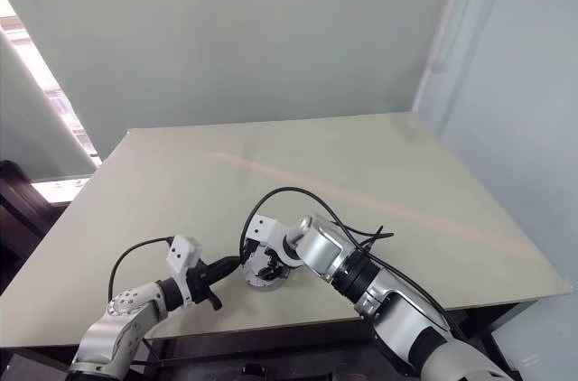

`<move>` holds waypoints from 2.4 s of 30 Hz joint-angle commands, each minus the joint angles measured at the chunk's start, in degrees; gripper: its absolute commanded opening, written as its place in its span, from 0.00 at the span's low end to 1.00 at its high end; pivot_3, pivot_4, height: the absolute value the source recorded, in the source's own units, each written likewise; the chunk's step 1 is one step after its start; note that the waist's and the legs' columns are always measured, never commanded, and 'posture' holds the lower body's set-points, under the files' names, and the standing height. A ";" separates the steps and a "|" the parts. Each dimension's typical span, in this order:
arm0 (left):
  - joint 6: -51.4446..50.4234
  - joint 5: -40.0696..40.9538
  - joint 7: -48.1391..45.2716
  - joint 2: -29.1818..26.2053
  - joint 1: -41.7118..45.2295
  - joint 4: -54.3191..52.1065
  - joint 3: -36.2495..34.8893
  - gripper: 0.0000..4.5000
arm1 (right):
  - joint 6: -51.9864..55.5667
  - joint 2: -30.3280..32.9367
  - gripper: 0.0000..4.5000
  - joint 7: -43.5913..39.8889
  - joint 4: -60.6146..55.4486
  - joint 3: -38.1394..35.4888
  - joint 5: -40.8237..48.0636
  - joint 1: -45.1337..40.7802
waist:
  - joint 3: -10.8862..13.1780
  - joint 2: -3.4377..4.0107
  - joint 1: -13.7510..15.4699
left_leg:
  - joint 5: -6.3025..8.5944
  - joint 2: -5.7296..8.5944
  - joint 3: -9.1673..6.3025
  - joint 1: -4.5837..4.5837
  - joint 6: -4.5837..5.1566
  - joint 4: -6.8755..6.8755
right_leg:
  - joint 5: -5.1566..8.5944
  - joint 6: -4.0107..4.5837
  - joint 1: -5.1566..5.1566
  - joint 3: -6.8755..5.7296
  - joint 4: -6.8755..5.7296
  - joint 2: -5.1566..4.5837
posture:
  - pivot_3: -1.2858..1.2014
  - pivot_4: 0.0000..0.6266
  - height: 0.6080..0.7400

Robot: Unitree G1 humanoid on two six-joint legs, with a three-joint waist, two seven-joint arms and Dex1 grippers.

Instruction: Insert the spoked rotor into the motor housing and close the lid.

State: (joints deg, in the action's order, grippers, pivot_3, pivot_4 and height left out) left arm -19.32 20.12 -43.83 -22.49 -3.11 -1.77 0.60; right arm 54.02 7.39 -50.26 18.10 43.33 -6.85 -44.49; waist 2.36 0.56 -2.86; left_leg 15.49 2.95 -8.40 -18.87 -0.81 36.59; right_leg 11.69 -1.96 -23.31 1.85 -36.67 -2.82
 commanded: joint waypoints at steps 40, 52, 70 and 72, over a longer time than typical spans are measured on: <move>-2.76 -11.61 3.51 0.63 7.19 9.90 10.04 0.00 | 3.83 -1.18 0.99 1.89 0.37 -10.97 6.37 3.51 | -0.23 0.21 0.03 | 0.01 0.08 -0.05 0.13 -0.02 -0.19 | 0.12 -0.16 0.08 -0.04 0.02 -0.11 | 0.52 0.00 1.00; -2.61 -11.87 2.39 0.47 6.60 9.16 10.83 0.00 | 9.75 -3.51 0.99 9.03 -5.11 -32.73 17.42 3.04 | -0.17 0.23 0.06 | -0.10 0.16 -0.10 -0.23 0.17 -0.25 | 0.04 -0.31 -0.13 -0.04 0.08 -0.16 | 0.52 0.00 1.00; -3.17 -12.28 1.63 0.67 6.12 8.23 11.90 0.00 | 26.87 -7.68 0.99 24.25 10.86 -64.53 30.36 4.36 | -0.13 0.32 0.04 | -0.12 0.22 -0.05 -0.30 0.22 -0.39 | 0.04 -0.31 -0.11 -0.03 0.25 -0.20 | 0.52 0.00 1.00; -3.25 -12.30 1.56 0.57 6.04 8.05 11.90 0.00 | 27.29 -7.86 0.99 24.48 12.37 -65.60 31.18 4.81 | -0.13 0.32 0.04 | -0.12 0.24 -0.01 -0.31 0.23 -0.39 | 0.04 -0.31 -0.12 0.02 0.27 -0.21 | 0.52 0.00 1.00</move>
State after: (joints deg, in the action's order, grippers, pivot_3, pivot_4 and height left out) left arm -20.59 9.18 -40.57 -22.13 4.60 4.91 8.29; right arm 81.12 -0.20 -25.76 30.58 -21.16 21.90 -39.31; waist 2.23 0.88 -2.82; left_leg 15.38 3.19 -8.41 -19.18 -0.58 36.21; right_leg 11.73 -2.27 -23.43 1.86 -36.39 -3.03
